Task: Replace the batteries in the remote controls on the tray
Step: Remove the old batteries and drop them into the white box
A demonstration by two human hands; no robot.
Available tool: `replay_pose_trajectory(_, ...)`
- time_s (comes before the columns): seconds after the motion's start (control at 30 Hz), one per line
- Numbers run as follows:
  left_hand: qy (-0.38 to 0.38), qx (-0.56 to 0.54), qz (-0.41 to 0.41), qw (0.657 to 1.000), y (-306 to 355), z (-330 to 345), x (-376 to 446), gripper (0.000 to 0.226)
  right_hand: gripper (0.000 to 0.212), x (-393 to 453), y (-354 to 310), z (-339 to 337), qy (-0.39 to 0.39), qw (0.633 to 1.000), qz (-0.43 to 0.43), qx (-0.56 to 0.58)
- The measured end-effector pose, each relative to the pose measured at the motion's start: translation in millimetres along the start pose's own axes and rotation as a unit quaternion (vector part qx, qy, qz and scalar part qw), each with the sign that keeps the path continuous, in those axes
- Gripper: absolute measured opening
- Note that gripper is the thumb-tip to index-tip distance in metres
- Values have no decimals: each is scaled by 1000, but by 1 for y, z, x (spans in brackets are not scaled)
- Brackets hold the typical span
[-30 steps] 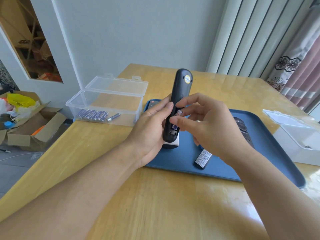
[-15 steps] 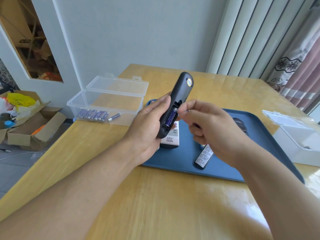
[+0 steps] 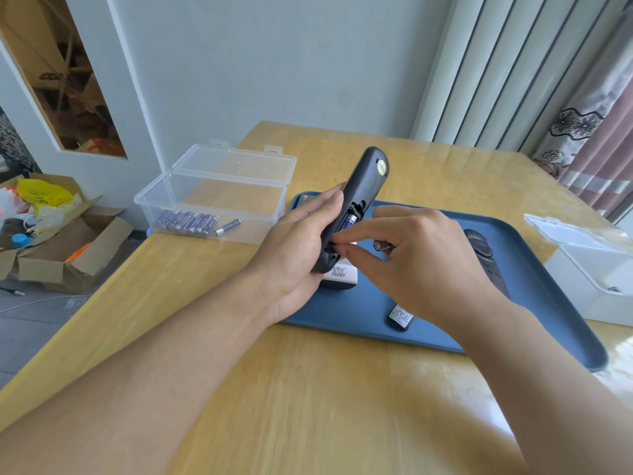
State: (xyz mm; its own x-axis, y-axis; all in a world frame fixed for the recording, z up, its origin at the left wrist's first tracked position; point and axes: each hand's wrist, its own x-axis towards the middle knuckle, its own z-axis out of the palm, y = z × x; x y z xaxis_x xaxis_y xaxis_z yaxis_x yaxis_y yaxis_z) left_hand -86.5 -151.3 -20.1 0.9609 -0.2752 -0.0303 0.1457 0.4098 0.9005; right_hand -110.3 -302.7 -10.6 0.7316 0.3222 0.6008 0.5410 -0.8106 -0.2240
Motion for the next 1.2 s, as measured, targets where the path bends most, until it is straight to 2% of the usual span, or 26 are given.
replay_pose_trajectory(0.2, 9, -11, -11, 1000, -2, -1, 1, 35, 9, 0, -6, 3, 37, 997, -34, -58)
replay_pose_trajectory(0.4, -2, -80, -27, 996, 4, -1, 1, 36, 12, -1, -7, 9, 89, 991, -66, -79)
replay_pose_trajectory(0.57, -2, -75, -60, 995, 5, -4, 3, 35, 15, -1, -4, 10, 77, 991, -78, -76)
replay_pose_trajectory(0.83, 26, -70, -97, 992, 8, -4, 0, 28, 22, 3, 12, 5, 6, 992, -121, -20)
replay_pose_trajectory(0.97, 15, -77, -98, 992, 8, -3, -1, 27, 22, 4, 17, 9, 15, 996, -81, 33)
replay_pose_trajectory(1.03, 13, -62, -97, 993, 6, -2, -1, 25, 15, 4, 9, 9, 40, 990, -42, 126)
replay_pose_trajectory(1.1, 10, -37, -101, 994, 4, 0, -2, 23, 5, 7, 3, 5, 73, 972, 19, 223)
replay_pose_trajectory(1.17, 10, -37, -108, 993, 3, 4, -3, 27, 13, 11, 0, -1, 101, 941, 97, 307)
replay_pose_trajectory(1.2, 14, -45, -111, 993, 2, 5, -3, 30, 18, 12, 1, -3, 106, 912, 140, 372)
